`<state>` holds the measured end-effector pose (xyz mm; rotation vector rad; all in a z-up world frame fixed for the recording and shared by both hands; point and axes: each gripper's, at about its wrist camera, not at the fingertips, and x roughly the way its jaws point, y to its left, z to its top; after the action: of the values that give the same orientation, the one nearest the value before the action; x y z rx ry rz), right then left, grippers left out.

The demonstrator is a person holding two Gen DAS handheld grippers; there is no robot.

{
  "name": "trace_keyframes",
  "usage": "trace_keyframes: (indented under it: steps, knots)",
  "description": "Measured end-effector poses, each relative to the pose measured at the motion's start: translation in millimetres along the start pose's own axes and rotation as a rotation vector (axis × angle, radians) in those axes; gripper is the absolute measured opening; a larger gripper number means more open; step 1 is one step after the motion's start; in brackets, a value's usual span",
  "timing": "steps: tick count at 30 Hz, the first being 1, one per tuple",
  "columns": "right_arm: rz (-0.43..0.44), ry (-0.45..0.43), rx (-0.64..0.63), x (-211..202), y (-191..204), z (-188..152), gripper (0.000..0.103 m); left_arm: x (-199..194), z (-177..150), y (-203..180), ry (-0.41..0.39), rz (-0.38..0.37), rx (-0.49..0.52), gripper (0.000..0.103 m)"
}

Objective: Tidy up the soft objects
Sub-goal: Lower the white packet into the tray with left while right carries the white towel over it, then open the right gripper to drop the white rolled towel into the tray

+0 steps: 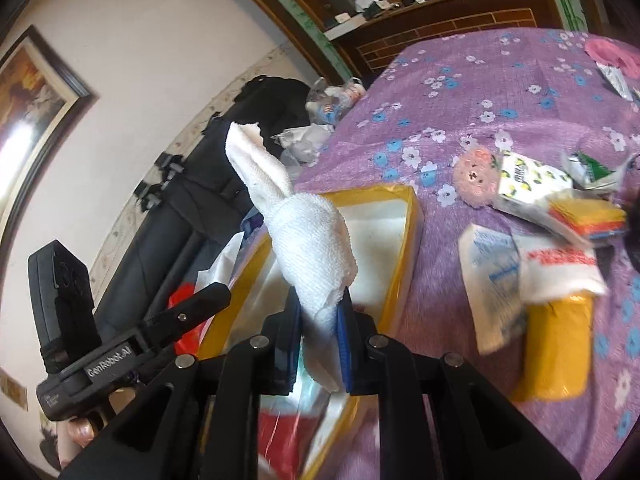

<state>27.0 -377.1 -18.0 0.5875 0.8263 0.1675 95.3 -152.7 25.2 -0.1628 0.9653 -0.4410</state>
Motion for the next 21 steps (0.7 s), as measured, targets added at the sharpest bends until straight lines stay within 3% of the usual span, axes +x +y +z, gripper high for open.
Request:
trace_keyframes:
  steps: [5,10,14,18,21]
  knots:
    - [-0.054,0.037,0.001,30.2,-3.1,4.0,0.016,29.5,2.4,7.5,0.047,0.021,0.005,0.072]
    - [-0.074,0.033,-0.002,35.2,-4.4,0.2,0.02,34.3,1.0,11.7,0.093,-0.026,-0.031,0.08]
    - [-0.051,0.022,0.011,27.3,-5.7,-5.1,0.036,25.5,-2.2,10.8,0.083,-0.062,-0.072,0.099]
    - [-0.013,-0.006,0.024,7.7,-5.0,-10.7,0.046,24.5,-7.1,4.7,0.111,-0.057,-0.058,0.099]
    - [0.019,-0.038,0.02,-13.6,-5.3,-17.0,0.054,6.2,-12.7,1.8,0.037,-0.041,-0.082,0.099]
